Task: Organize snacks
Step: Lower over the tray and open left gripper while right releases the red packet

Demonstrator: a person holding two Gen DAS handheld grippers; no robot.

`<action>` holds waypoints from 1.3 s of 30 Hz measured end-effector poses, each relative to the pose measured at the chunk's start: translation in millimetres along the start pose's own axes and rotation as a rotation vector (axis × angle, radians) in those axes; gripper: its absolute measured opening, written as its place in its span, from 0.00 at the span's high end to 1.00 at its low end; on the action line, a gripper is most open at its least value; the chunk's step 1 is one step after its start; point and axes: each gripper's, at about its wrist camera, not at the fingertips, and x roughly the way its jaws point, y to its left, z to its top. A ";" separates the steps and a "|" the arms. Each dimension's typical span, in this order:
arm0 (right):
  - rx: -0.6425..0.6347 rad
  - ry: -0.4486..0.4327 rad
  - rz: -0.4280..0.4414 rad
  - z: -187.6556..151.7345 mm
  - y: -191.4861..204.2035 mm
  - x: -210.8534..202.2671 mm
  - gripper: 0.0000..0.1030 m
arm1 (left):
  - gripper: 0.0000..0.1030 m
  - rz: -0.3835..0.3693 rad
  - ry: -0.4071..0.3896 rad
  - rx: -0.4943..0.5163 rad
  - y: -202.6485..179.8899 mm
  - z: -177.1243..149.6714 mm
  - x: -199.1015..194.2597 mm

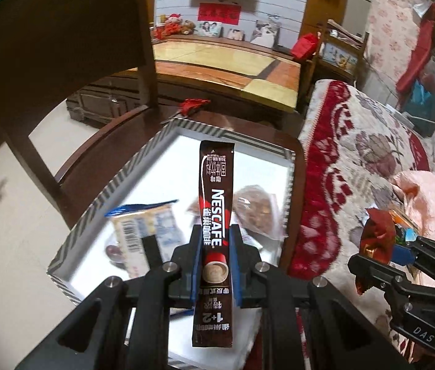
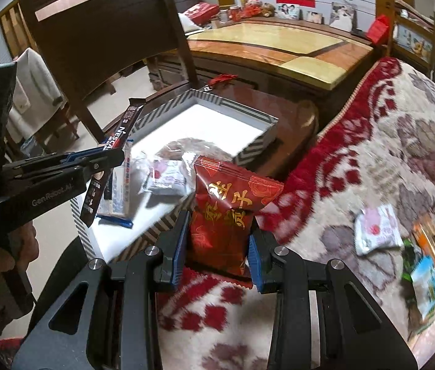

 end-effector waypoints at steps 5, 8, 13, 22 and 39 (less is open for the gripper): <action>-0.037 0.014 0.022 14.6 15.3 16.4 0.68 | 0.83 0.018 0.015 -0.031 17.5 1.8 9.7; -0.052 0.023 0.032 21.8 22.6 25.1 0.68 | 0.83 0.028 0.023 -0.040 23.3 2.2 15.4; -0.076 0.045 0.050 30.6 34.2 40.1 0.68 | 0.83 0.030 0.039 -0.064 31.0 2.6 24.8; -0.107 0.080 0.070 42.7 51.0 65.9 0.68 | 0.82 0.034 0.043 -0.070 37.5 6.1 35.1; -0.121 0.161 0.092 52.4 62.5 110.5 0.68 | 0.82 0.008 0.043 -0.071 42.0 14.6 50.0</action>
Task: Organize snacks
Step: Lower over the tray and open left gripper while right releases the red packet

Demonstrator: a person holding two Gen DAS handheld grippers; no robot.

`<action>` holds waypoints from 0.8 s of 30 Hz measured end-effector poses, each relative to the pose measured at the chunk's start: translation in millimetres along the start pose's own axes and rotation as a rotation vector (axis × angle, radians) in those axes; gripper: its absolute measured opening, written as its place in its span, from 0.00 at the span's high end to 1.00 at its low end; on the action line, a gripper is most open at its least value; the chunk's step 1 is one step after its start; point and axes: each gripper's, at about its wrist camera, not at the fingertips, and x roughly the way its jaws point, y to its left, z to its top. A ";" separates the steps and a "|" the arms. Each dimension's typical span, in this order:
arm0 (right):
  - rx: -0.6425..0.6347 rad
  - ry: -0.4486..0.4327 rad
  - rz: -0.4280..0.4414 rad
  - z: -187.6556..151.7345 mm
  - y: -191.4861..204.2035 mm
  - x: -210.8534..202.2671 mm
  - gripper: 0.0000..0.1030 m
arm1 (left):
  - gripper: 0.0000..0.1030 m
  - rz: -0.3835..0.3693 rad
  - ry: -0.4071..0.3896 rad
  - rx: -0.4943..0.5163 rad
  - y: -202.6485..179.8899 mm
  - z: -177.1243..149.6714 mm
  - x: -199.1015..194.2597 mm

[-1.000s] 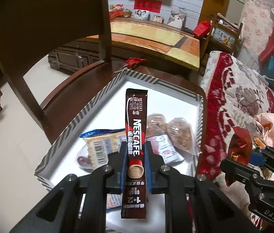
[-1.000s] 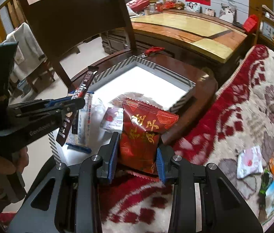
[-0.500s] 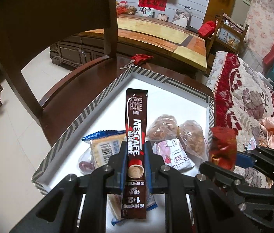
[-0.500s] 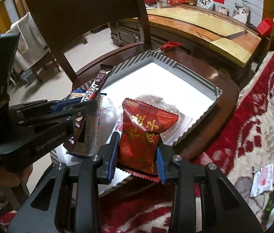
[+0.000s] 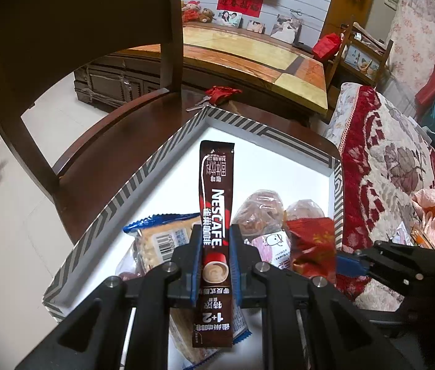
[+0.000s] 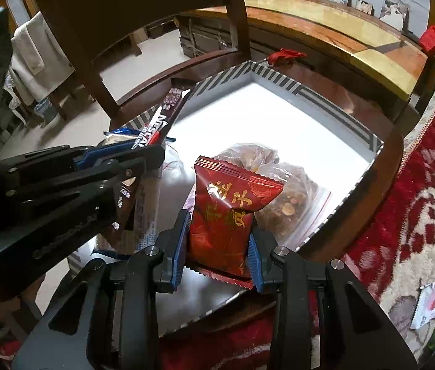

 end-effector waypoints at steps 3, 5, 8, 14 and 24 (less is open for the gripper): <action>0.006 0.010 0.006 2.0 -1.8 6.8 0.68 | 0.82 -0.001 0.000 -0.001 0.5 0.8 1.4; 0.009 0.016 0.008 2.5 -2.1 9.8 0.68 | 0.82 -0.002 0.000 -0.002 0.4 1.2 2.6; 0.009 0.026 0.011 1.4 -1.7 14.0 0.68 | 0.82 -0.002 0.000 -0.001 0.7 1.2 3.3; 0.008 0.032 0.018 1.7 -1.4 17.7 0.68 | 0.82 -0.001 0.000 0.000 0.8 1.3 3.1; 0.002 0.006 0.053 2.2 5.8 8.0 0.67 | 0.66 0.000 -0.015 0.009 -3.2 0.8 2.4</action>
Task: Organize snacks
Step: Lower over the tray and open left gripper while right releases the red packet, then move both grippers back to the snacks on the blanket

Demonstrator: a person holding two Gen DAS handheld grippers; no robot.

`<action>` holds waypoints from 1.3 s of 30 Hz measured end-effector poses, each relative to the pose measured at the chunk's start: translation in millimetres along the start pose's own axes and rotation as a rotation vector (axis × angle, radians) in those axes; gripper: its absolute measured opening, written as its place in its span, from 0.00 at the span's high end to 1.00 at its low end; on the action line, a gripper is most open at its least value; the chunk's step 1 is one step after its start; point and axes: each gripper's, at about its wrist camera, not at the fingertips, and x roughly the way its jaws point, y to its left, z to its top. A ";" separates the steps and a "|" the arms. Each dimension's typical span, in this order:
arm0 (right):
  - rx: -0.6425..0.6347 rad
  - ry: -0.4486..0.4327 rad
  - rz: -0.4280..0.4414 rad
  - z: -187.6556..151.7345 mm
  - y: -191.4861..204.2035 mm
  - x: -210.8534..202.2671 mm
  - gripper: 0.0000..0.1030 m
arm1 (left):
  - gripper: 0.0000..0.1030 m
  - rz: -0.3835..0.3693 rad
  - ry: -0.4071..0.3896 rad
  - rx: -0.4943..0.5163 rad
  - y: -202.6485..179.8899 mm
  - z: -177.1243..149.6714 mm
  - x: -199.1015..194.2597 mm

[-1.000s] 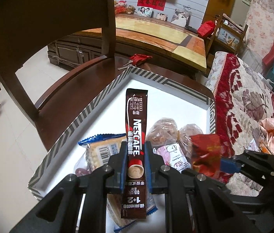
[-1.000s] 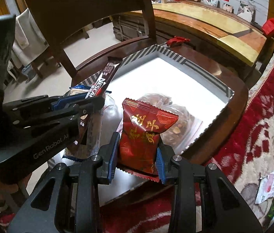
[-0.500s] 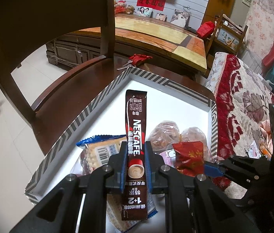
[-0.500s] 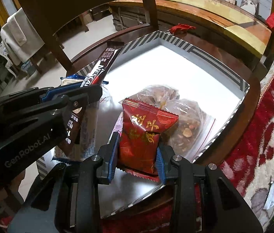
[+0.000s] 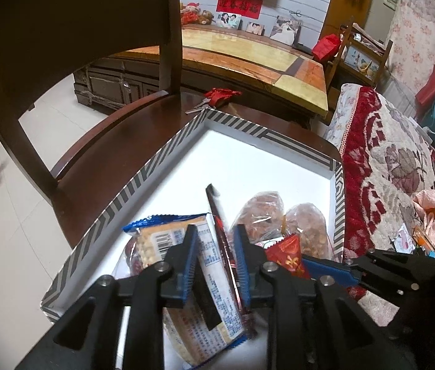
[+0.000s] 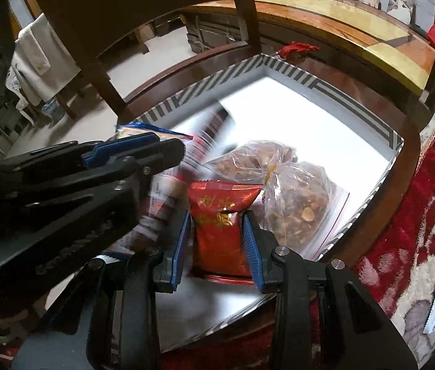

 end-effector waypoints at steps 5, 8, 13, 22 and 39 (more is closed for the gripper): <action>0.015 -0.043 -0.002 -7.5 -0.7 -19.8 0.66 | 0.32 -0.005 -0.069 0.021 -5.0 -2.8 -17.6; 0.038 -0.073 -0.012 -18.8 -6.6 -35.9 0.66 | 0.23 -0.009 -0.106 0.007 -2.8 -4.0 -29.8; 0.078 -0.113 -0.023 -41.5 -19.2 -61.9 0.66 | 0.14 -0.010 -0.165 -0.010 -4.9 -11.2 -46.9; 0.145 -0.163 -0.061 -97.1 -45.6 -109.7 0.66 | 0.05 -0.059 -0.235 0.024 -42.9 -28.0 -74.9; 0.381 -0.167 -0.264 -238.3 -138.2 -178.5 0.66 | 0.05 -0.214 -0.081 0.262 -179.8 -66.6 -61.0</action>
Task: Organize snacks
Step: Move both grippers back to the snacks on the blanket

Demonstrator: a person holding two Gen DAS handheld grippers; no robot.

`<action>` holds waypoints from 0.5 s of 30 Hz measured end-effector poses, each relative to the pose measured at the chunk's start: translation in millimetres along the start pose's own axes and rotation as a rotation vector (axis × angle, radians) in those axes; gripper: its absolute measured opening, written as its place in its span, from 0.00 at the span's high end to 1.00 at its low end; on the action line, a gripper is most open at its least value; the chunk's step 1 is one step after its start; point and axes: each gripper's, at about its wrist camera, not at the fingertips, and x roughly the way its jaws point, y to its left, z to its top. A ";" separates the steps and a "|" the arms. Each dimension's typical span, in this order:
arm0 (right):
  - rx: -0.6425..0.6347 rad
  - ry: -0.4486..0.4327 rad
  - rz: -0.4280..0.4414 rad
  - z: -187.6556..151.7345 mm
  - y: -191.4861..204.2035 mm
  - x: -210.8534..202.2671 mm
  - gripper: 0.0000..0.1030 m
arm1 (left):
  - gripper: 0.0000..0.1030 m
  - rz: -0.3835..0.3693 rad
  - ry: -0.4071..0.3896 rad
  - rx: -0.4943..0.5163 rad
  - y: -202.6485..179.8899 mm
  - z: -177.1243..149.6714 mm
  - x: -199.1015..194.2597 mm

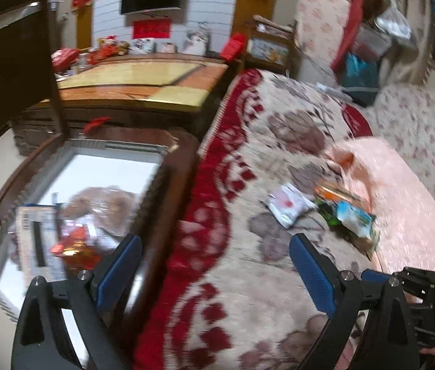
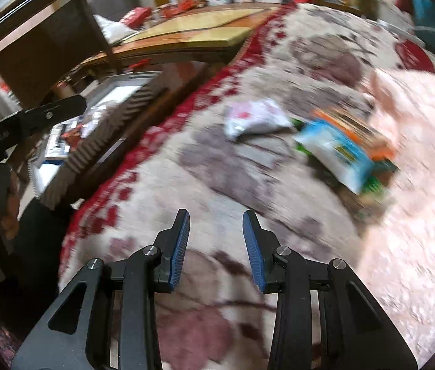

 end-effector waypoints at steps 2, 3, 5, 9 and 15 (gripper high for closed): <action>0.032 0.001 -0.005 -5.0 -14.4 -1.9 0.66 | 0.05 -0.015 0.025 0.020 -12.0 0.5 9.9; 0.045 -0.001 -0.010 -7.2 -20.3 -2.7 0.66 | 0.05 -0.026 0.035 0.029 -17.1 1.5 14.8; 0.082 -0.013 -0.020 -10.5 -34.7 -4.8 0.66 | 0.05 -0.050 0.050 0.049 -26.4 3.5 23.6; 0.144 -0.033 -0.035 -12.4 -53.6 -6.5 0.55 | 0.05 -0.076 0.098 0.117 -44.7 7.1 44.9; 0.120 -0.067 -0.094 1.6 -67.9 -12.6 0.54 | 0.05 -0.105 0.150 0.160 -54.2 10.7 67.3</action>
